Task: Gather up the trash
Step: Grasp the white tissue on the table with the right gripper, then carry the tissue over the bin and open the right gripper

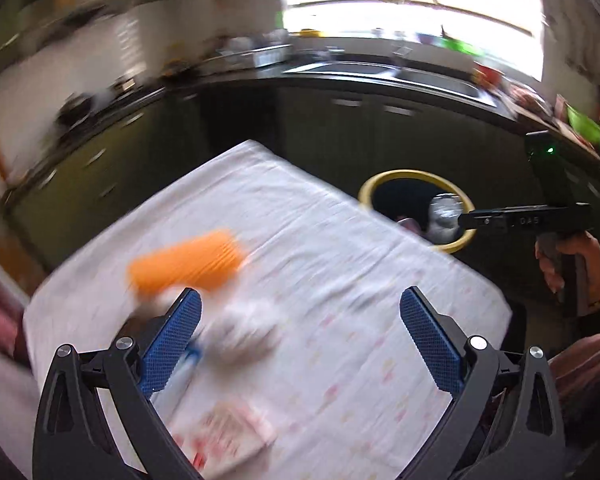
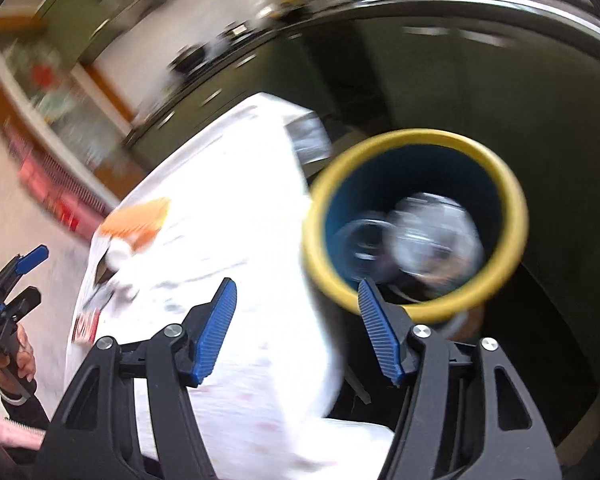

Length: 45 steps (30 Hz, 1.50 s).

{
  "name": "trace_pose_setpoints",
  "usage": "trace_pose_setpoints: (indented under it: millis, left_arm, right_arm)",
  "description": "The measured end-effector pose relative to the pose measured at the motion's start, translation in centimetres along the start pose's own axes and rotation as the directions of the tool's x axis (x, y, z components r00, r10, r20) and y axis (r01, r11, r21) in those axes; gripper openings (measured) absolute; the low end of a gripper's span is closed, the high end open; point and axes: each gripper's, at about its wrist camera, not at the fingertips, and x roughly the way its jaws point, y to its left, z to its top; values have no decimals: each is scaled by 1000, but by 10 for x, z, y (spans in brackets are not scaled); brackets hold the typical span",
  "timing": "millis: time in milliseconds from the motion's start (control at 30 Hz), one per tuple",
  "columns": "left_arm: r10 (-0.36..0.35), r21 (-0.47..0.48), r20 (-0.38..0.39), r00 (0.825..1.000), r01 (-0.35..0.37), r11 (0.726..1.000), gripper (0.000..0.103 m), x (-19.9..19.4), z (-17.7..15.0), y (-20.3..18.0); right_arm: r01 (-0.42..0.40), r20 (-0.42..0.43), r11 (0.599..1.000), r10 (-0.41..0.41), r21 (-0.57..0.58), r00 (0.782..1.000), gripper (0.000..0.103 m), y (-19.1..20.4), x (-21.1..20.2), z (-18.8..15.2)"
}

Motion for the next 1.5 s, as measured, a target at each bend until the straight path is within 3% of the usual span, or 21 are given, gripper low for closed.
trace_pose_setpoints:
  millis: [133,267,367,533,800,833,900,967,1200,1300,1367,1500]
  left_arm:
    - [83,-104,-11,996,-84,991,98,-20,-48,43]
    - [198,-130,-33,980,-201,971,98,-32,-88,69]
    - [216,-150,-43,975,-220,964,98,-35,-107,80]
    - [184,-196,-30,982,-186,963,98,-38,-124,94]
    - [149,-226,-28,988,-152,962,98,-30,-125,97]
    - [147,-229,-28,989,-150,962,98,-30,-125,97]
    - [144,-231,-27,989,-146,962,98,-28,-125,96]
    - [143,-229,-27,989,-146,962,98,-28,-124,94]
    - [132,-212,-10,991,-131,968,98,-28,-118,82]
    - [126,-200,-9,992,-126,972,98,-26,-113,77]
    - [123,-192,-7,992,-122,974,98,-24,-111,74]
    - [99,-183,0,995,-97,978,98,-19,-105,66]
  right_arm:
    - [-63,-72,989,53,-136,996,61,60,36,15]
    - [-158,-164,952,117,-262,979,61,131,77,24]
    - [-215,-237,908,134,-360,962,61,174,103,23]
    - [-176,-283,850,32,-496,958,61,222,145,14]
    - [-177,-343,855,-1,-487,939,60,224,171,10]
    - [-184,-348,858,7,-480,937,58,223,172,9]
    - [-212,-352,861,42,-462,935,31,224,172,10]
    - [-198,-321,854,38,-482,946,18,226,165,9]
    - [-194,-240,871,91,-451,967,12,213,120,15]
    - [-119,-145,905,65,-409,987,12,185,91,28]
    - [-25,-64,935,3,-355,998,12,154,72,42]
    - [149,13,968,-149,-203,989,13,82,52,63]
